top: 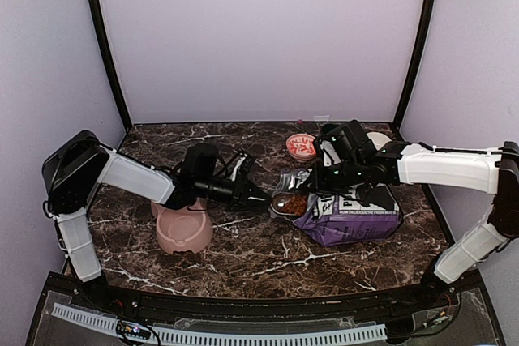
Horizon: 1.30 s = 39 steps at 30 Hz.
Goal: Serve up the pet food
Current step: Collect the pet food from the pet food bag.
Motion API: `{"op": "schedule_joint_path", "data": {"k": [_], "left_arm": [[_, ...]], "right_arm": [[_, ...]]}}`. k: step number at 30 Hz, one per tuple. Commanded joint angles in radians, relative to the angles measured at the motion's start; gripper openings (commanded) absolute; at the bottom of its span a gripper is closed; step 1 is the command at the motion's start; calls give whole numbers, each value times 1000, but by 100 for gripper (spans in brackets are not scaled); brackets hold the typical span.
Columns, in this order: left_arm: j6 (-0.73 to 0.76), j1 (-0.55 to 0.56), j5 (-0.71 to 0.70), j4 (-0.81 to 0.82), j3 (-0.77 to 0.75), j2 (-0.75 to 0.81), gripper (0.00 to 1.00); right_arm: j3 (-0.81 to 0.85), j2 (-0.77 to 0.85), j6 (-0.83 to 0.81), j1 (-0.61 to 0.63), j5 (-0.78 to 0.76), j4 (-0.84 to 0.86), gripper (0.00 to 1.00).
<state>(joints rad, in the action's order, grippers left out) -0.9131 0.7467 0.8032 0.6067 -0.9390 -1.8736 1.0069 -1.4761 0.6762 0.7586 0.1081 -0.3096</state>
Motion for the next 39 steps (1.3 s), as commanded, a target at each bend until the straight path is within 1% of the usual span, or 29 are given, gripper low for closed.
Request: {"op": "schedule_joint_path", "data": {"k": [1, 12, 16, 19, 23, 29, 39], "left_arm": [[-2, -12, 25, 36, 21, 73, 0], [0, -25, -16, -20, 32, 104, 0], [49, -24, -54, -108, -3, 89, 0], [84, -16, -120, -173, -39, 76, 0], [155, 14, -204, -311, -114, 58, 0], [185, 33, -266, -388, -152, 43, 0], [203, 47, -306, -442, -176, 56, 0]], "right_arm": [[4, -13, 16, 3, -1, 7, 0], [-4, -9, 24, 4, -2, 15, 0], [-15, -7, 29, 3, -1, 21, 0], [-17, -6, 29, 4, -1, 21, 0], [-16, -4, 30, 3, -5, 20, 0], [-23, -2, 33, 4, -5, 21, 0], [-27, 0, 36, 4, -5, 24, 0]]}}
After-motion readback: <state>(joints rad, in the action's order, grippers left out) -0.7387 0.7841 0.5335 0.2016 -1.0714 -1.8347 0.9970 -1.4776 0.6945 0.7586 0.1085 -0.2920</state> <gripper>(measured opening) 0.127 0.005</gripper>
